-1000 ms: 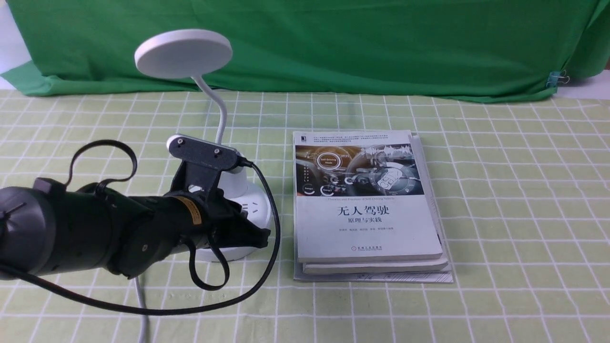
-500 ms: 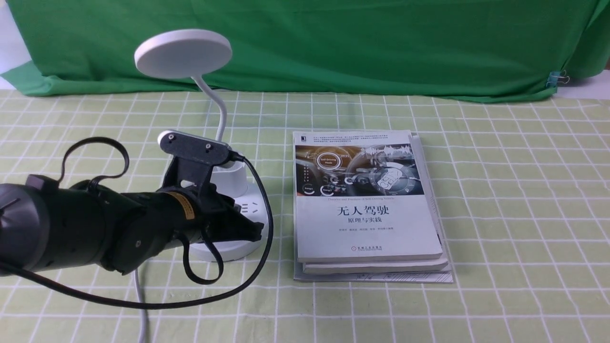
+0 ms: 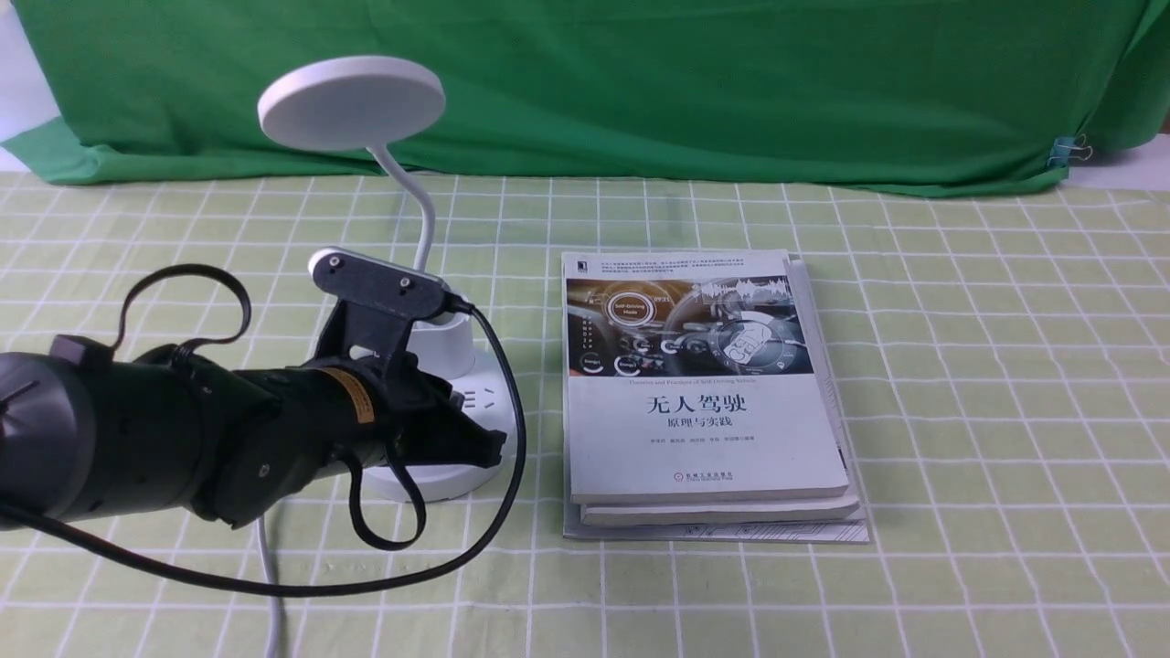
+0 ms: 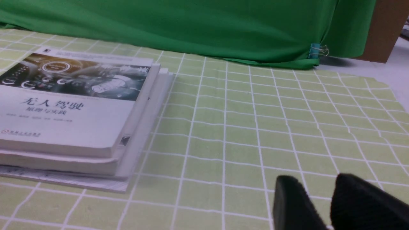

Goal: Turn on the table lamp on the green coffee tablecloth with your hand.
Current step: 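Press the power button on the lamp base to turn the lamp on with the left gripper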

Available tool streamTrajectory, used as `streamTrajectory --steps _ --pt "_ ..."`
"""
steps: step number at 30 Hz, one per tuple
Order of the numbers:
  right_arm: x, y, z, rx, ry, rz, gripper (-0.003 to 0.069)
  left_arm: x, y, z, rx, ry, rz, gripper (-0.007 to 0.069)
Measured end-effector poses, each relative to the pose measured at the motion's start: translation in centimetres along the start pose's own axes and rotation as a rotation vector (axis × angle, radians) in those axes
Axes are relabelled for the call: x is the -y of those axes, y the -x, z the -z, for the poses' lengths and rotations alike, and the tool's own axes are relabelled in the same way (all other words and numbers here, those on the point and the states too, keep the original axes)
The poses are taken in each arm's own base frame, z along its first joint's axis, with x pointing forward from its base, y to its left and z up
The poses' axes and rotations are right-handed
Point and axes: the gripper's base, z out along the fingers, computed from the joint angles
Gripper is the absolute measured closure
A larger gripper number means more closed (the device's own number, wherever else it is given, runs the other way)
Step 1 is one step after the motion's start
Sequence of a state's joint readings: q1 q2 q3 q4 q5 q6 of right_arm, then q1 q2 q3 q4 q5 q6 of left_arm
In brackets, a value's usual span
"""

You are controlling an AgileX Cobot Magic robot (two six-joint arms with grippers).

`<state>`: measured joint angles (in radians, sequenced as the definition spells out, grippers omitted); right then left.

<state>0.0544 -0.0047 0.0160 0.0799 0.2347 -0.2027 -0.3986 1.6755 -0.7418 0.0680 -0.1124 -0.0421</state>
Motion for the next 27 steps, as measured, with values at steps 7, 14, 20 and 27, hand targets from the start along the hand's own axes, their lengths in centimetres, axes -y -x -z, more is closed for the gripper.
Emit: streamTrajectory --steps 7,14,20,27 --pt "0.0 0.0 0.0 0.000 0.000 0.001 0.0414 0.2 0.0 0.0 -0.029 -0.002 -0.005 0.0624" --pt "0.0 0.0 0.0 0.000 0.000 0.001 0.0414 0.7 0.7 0.0 -0.038 -0.012 -0.017 0.0624" --pt "0.0 0.0 0.0 0.000 0.000 0.001 0.0414 0.7 0.8 -0.1 -0.037 -0.012 -0.021 0.0624" --pt "0.0 0.0 0.0 0.000 0.000 0.001 0.0414 0.7 0.1 -1.2 -0.065 -0.015 -0.033 0.0624"
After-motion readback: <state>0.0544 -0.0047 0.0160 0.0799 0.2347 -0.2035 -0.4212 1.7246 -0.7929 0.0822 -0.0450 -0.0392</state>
